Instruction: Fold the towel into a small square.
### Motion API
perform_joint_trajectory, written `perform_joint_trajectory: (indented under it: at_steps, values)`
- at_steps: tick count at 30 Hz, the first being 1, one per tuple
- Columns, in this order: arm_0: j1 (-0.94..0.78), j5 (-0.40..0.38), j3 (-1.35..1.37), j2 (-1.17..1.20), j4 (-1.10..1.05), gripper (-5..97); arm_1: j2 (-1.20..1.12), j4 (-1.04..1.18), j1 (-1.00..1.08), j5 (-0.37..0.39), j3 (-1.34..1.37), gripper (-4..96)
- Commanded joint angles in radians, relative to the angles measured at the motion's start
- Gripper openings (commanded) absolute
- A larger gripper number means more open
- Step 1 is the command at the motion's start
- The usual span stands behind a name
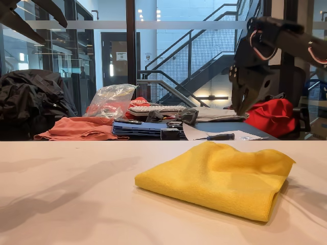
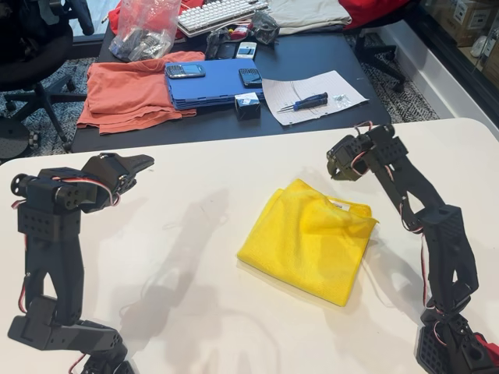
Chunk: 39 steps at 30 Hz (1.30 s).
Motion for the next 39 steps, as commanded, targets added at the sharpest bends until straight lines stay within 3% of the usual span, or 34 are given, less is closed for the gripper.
perform_joint_trajectory:
  at_steps: [1,6,11,16,22,30,39]
  values:
    - [-0.002,0.003,-0.052,0.172,-0.011,0,0.017,-0.008,-0.003,0.002,-0.025,21.3]
    - [-0.044,-0.008,-0.141,0.489,-0.049,0,0.017,-0.009,0.005,0.002,-0.026,21.3]
    - [-0.012,-0.011,-0.173,0.604,-0.081,0,0.021,-0.140,0.008,-0.012,-0.071,21.3]
    - [-0.132,-0.011,-0.158,0.621,-0.095,0,0.023,-0.302,0.014,-0.023,-0.221,21.3]
    - [-0.319,-0.009,-0.156,0.554,-0.095,0,0.023,-0.437,0.132,-0.147,-0.351,21.3]
    - [-0.324,-0.008,-0.173,0.515,-0.124,0,0.021,-0.690,0.155,-0.183,-0.394,21.3]
    - [-0.324,-0.008,-0.173,0.512,-0.222,0,0.110,-0.676,0.123,-0.201,-0.327,21.3]
